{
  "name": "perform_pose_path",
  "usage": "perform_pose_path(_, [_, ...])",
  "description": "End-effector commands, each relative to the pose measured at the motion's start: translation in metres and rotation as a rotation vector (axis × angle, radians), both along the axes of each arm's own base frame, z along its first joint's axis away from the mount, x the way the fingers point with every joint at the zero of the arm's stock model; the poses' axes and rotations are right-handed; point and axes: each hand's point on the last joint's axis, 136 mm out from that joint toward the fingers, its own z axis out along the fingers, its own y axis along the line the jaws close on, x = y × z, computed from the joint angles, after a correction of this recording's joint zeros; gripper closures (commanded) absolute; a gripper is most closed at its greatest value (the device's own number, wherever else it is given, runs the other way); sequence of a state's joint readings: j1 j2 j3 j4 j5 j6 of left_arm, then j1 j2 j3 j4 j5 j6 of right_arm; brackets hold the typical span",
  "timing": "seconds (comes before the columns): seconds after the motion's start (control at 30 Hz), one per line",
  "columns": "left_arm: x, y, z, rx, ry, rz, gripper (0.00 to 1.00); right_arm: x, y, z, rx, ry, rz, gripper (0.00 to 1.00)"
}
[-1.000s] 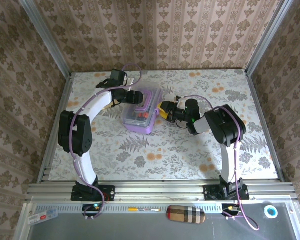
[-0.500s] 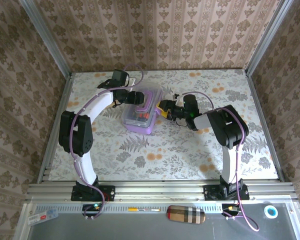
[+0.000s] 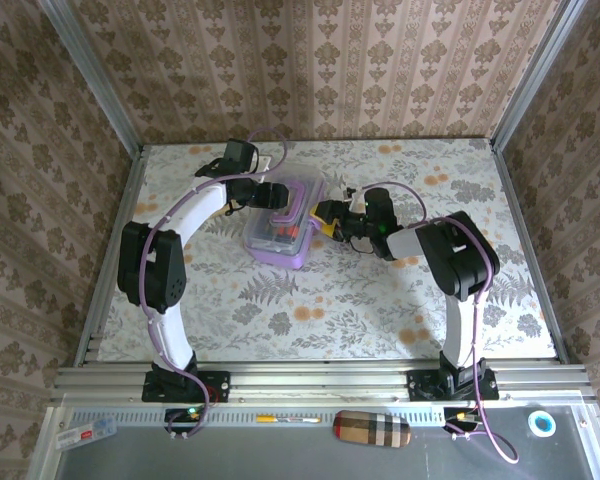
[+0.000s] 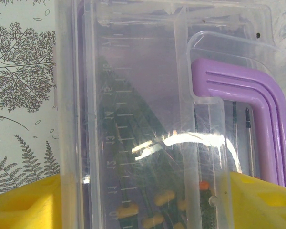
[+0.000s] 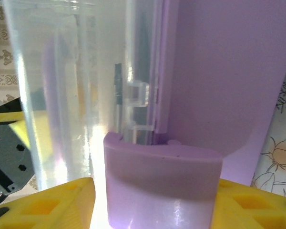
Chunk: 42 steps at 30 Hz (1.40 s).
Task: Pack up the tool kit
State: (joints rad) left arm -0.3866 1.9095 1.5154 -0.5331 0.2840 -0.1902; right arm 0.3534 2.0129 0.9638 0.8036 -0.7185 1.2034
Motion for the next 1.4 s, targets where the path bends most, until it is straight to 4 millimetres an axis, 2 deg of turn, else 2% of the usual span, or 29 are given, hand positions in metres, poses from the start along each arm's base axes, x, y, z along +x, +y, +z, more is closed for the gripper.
perform_pose_path(0.0, [-0.081, 0.028, -0.114, 0.174, 0.450, 0.031, 0.72, -0.002, 0.000, 0.016, -0.003, -0.047, 0.008, 0.38])
perform_pose_path(0.2, [-0.081, 0.029, -0.114, 0.176, 0.449, 0.032, 0.72, 0.000, -0.001, 0.026, 0.002, -0.064, 0.001, 0.37])
perform_pose_path(0.37, [-0.081, 0.029, -0.113, 0.176, 0.446, 0.032, 0.72, -0.004, -0.006, 0.022, -0.024, -0.056, -0.016, 0.37])
perform_pose_path(0.83, [-0.081, 0.028, -0.113, 0.175, 0.446, 0.029, 0.72, -0.005, -0.007, 0.009, -0.048, -0.030, -0.015, 0.46])
perform_pose_path(1.37, [-0.082, 0.027, -0.113, 0.173, 0.447, 0.025, 0.73, -0.005, -0.009, -0.021, -0.080, 0.018, -0.017, 0.47])
